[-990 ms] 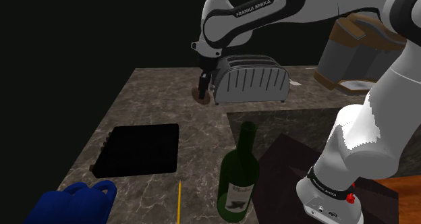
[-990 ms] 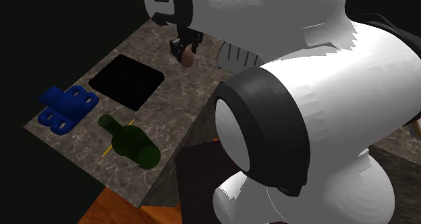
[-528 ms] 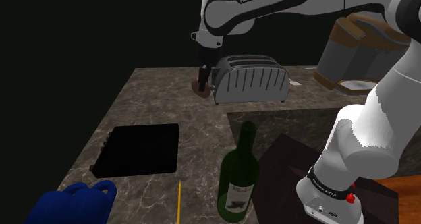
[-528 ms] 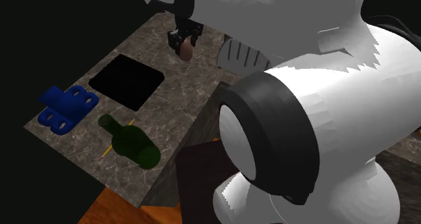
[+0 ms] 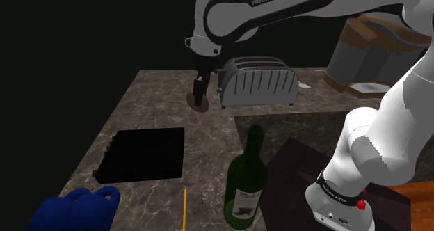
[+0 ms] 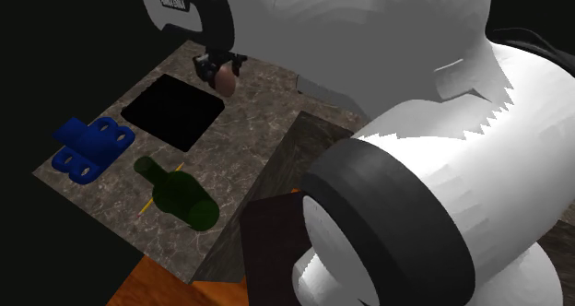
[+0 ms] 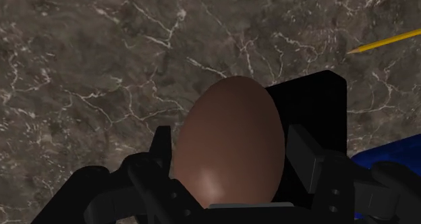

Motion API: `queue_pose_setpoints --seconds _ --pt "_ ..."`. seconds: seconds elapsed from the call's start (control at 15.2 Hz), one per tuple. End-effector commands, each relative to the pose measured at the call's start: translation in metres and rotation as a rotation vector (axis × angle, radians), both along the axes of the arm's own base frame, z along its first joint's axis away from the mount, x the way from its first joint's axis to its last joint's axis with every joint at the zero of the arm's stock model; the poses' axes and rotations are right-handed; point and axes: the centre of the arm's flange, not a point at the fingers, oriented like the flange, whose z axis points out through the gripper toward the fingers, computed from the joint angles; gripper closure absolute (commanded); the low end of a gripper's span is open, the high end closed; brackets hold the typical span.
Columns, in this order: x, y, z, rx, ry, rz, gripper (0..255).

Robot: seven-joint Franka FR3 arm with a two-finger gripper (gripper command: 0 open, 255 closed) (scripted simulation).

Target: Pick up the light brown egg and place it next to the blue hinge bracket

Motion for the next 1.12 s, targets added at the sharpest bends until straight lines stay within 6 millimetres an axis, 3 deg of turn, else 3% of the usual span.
queue_pose_setpoints --seconds 0.0,1.06 --pt "-0.011 0.026 0.001 0.0 -0.001 -0.001 255" --pt "-0.094 0.22 0.001 0.0 -0.001 -0.001 255"
